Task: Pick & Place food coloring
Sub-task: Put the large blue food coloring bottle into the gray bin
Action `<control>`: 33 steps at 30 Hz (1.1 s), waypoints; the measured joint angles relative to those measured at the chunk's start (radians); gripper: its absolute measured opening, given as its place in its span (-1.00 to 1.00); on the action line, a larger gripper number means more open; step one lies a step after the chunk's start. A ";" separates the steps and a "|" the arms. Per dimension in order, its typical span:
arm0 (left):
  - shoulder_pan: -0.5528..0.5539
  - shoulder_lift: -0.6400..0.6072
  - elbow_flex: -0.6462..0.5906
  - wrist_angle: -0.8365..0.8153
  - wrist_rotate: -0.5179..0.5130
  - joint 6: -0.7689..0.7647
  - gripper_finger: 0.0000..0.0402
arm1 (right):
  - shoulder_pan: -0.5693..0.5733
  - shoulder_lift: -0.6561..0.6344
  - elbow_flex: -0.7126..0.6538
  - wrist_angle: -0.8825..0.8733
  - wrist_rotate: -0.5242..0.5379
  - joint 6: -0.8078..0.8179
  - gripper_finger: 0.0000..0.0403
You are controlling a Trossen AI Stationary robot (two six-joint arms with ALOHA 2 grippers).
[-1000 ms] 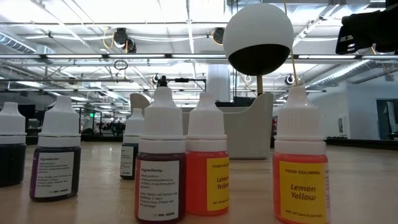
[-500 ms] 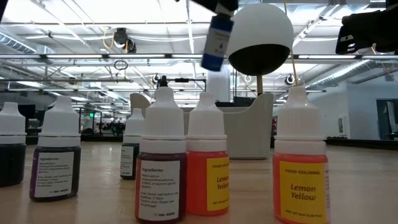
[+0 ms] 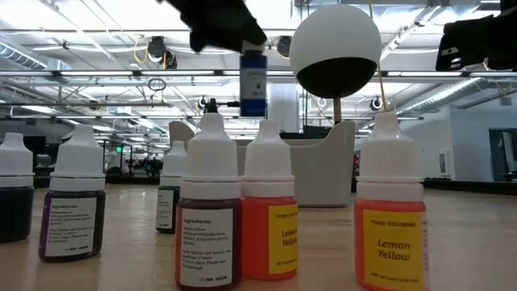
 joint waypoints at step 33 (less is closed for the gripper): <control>0.136 0.096 -0.101 0.083 0.214 0.021 -0.38 | 0.000 0.000 0.000 -0.003 0.001 0.000 -1.00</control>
